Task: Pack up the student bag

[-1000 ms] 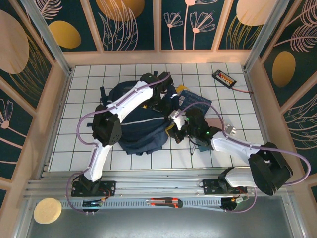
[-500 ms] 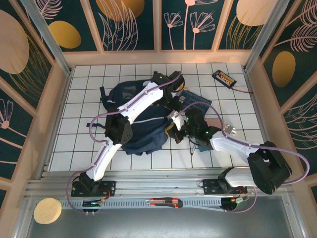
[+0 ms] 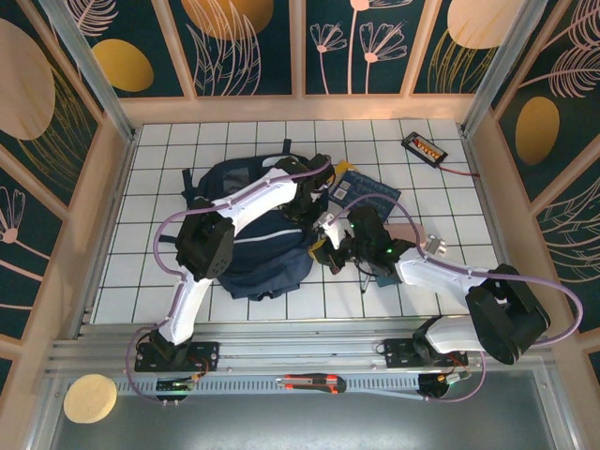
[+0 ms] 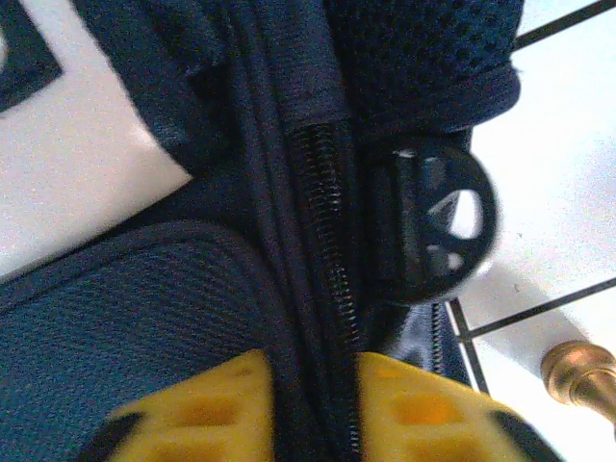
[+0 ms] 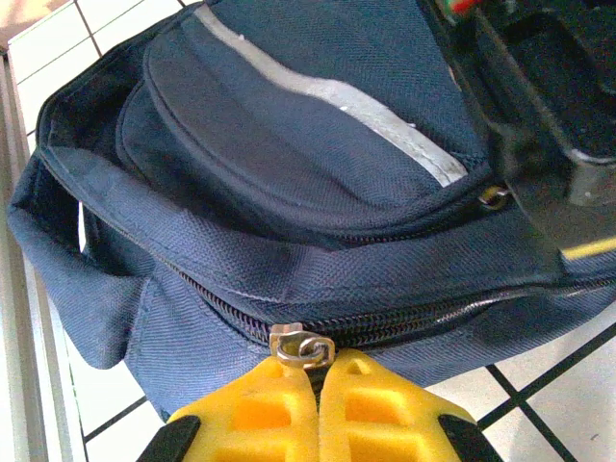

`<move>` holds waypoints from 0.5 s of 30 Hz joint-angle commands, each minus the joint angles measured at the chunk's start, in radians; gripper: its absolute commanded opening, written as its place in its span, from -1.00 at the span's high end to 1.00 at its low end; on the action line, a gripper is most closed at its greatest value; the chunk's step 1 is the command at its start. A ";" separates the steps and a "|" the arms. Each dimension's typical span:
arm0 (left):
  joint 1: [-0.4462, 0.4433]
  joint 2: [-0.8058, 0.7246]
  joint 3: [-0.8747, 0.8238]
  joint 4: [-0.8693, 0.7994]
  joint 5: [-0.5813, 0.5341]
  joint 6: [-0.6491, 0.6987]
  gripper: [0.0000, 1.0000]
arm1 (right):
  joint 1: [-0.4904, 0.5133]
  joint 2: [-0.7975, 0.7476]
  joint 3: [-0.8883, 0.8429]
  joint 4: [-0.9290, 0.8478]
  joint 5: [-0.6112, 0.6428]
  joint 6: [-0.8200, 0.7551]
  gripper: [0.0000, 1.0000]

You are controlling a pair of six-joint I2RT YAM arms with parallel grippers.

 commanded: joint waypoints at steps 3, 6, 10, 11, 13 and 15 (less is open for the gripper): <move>0.028 -0.003 0.030 -0.069 -0.002 0.003 1.00 | -0.014 0.001 0.102 -0.050 0.033 0.001 1.00; 0.057 0.007 0.118 -0.074 -0.011 -0.013 1.00 | -0.010 -0.007 0.154 -0.174 0.018 0.002 1.00; 0.095 0.078 0.337 -0.107 0.000 -0.039 1.00 | 0.018 -0.002 0.244 -0.375 0.056 -0.002 1.00; 0.103 0.101 0.401 -0.123 0.002 -0.046 1.00 | 0.029 0.005 0.264 -0.417 0.082 0.001 1.00; 0.115 0.174 0.578 -0.175 0.003 -0.054 1.00 | 0.058 0.015 0.306 -0.494 0.153 0.016 1.00; 0.131 0.288 0.818 -0.267 0.016 -0.071 1.00 | 0.089 0.024 0.342 -0.537 0.230 0.058 1.00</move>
